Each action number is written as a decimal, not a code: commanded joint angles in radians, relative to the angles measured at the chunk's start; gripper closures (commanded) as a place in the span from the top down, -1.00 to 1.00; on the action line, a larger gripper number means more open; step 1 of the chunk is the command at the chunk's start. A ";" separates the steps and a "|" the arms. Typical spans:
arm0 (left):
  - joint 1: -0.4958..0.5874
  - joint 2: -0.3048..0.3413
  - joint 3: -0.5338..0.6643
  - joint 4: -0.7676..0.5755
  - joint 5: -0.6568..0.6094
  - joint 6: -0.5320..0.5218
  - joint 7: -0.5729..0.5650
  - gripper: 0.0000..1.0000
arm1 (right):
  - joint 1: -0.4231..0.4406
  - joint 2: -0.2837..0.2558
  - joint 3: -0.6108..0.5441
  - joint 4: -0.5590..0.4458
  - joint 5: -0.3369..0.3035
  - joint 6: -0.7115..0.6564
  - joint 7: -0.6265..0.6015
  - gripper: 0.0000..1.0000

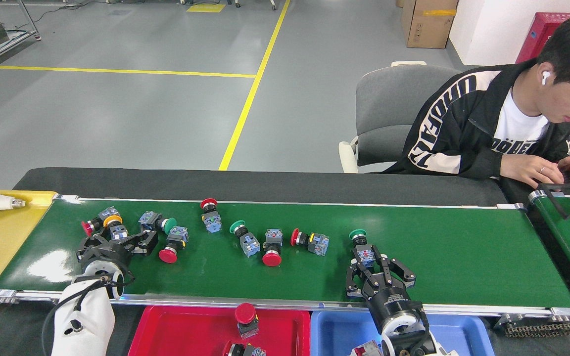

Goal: Pick switch part from conveyor to tray

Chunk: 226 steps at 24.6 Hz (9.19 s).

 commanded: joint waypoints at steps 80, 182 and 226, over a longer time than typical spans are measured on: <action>0.607 0.008 -0.143 -0.958 0.248 -0.305 -0.002 -0.70 | 0.386 -0.062 -0.401 -0.242 -0.132 -0.161 -0.248 0.98; 0.787 -0.126 0.098 -1.087 0.302 -0.471 -0.092 1.00 | 0.352 -0.021 -0.475 -0.243 -0.142 -0.257 -0.194 0.96; 0.796 -0.241 0.001 -1.090 0.193 -0.104 0.001 0.99 | 0.403 -0.085 -0.469 -0.243 -0.104 -0.161 -0.264 0.99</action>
